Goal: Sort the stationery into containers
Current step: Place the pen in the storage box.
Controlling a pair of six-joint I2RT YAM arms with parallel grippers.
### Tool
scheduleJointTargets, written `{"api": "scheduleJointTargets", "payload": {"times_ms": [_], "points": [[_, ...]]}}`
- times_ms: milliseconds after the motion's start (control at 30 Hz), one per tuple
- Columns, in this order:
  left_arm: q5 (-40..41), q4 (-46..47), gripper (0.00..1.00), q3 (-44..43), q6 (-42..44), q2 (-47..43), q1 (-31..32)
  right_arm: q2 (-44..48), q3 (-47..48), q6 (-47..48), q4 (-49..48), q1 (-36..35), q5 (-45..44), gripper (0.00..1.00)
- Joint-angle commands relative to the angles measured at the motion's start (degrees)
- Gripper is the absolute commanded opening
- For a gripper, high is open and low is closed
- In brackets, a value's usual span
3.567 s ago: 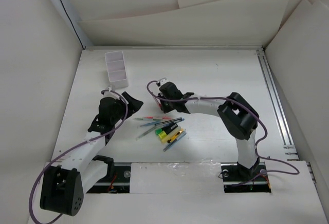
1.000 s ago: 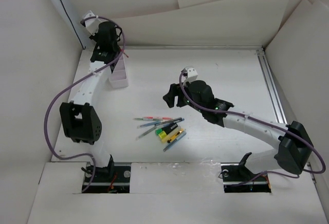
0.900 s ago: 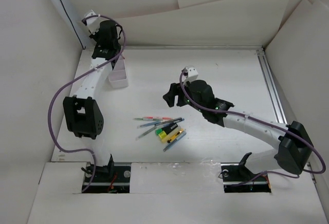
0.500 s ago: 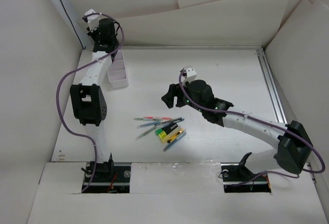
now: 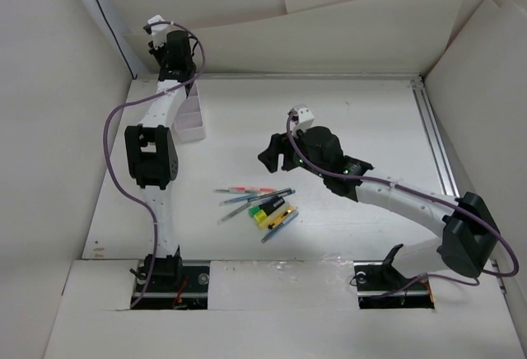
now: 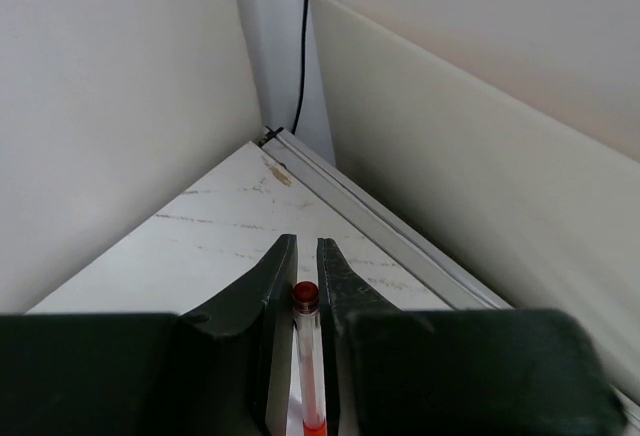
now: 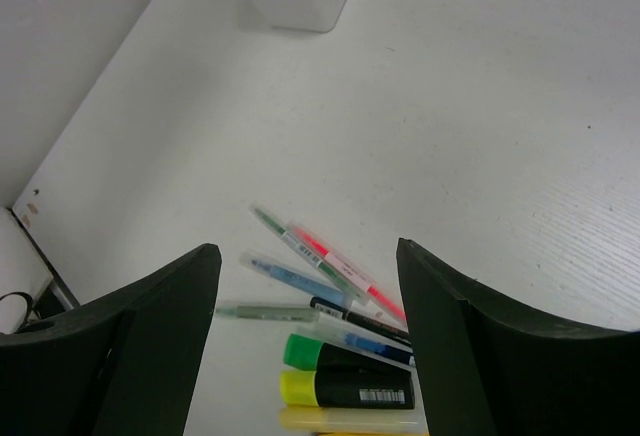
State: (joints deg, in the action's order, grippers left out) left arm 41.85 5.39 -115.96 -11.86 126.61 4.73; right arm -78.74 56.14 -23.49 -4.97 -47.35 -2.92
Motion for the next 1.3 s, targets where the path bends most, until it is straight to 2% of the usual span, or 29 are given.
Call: {"api": "scheduleJointTargets", "payload": {"times_ms": [0,67,200,267,300,400,433,533,567,600,667,733,800,833,900,933,1000,1100,1133,1200,1267], "points": [[-0.45,4.02,0.00,-3.92,1.13,0.56,-0.34,-1.50,-0.15,0.90,-3.73,0.42,1.78,0.77],[-0.45,4.02,0.00,-4.45,1.13,0.57,-0.34,-1.50,-0.15,0.90,-3.73,0.42,1.78,0.77],[-0.45,7.17,0.00,3.95,0.61,-2.05,-0.34,-2.03,0.37,0.90,-3.73,0.42,1.78,0.77],[-0.98,9.37,0.04,7.40,-0.79,-3.90,-0.34,-2.56,0.37,0.90,-3.73,0.42,1.78,0.77],[-1.59,9.90,0.12,8.90,-0.80,-4.78,-0.34,-2.56,0.37,0.90,-3.73,0.42,1.78,0.77],[-2.21,9.91,0.24,12.86,-2.46,-8.30,-0.34,-2.56,0.37,0.90,-3.73,0.42,2.30,0.78],[-2.99,10.43,0.32,15.04,-2.47,-10.22,-0.34,-2.56,0.37,0.90,-3.73,0.42,2.30,0.78],[-4.13,10.96,0.43,17.78,-3.52,-12.87,-0.34,-3.17,0.37,0.90,-3.73,0.42,2.82,0.82],[-4.14,10.96,0.49,18.40,-4.05,-14.27,-0.34,-3.17,0.90,0.90,-3.73,0.42,2.83,0.84],[-4.66,10.35,0.60,18.40,-4.05,-14.98,0.18,-3.17,0.90,0.90,-3.73,0.42,2.83,0.84],[-4.67,9.30,0.65,18.40,-4.57,-17.34,0.19,-3.79,0.90,1.51,-3.73,0.42,3.97,0.83],[-5.45,8.50,0.65,19.01,-4.58,-19.54,0.81,-5.54,2.21,2.21,-2.59,0.42,4.59,0.75],[-7.12,7.36,0.65,19.54,-6.59,-23.83,1.33,-6.86,4.05,2.82,-1.19,0.42,7.22,0.62],[-8.26,5.96,0.63,19.55,-7.64,-25.34,1.33,-8.34,4.76,3.70,0.04,-0.10,7.83,0.37],[-12.47,3.41,0.55,21.47,-10.63,-30.33,1.33,-10.02,6.51,4.23,0.92,-0.72,8.36,0.11],[-14.49,2.01,0.55,22.96,-13.95,-32.37,1.33,-11.94,7.14,4.93,0.93,-1.33,8.37,0.00],[-21.26,1.21,0.52,27.34,-18.09,-36.59,1.85,-14.06,8.89,5.47,4.26,-1.95,8.37,0.00],[-30.81,4.27,0.52,42.18,-25.04,-46.86,2.39,-16.79,10.83,6.79,4.97,-3.62,7.32,0.00],[-33.03,5.59,0.51,50.92,-26.62,-52.11,2.39,-17.32,10.83,7.57,5.49,-4.15,7.31,0.00],[-37.34,9.36,0.51,59.23,-31.09,-57.15,2.39,-19.34,12.06,8.27,6.20,-4.15,7.31,0.15],[-40.68,11.65,0.52,68.27,-31.82,-62.85,2.39,-21.10,13.72,8.28,7.34,-4.67,7.31,0.29]]}}
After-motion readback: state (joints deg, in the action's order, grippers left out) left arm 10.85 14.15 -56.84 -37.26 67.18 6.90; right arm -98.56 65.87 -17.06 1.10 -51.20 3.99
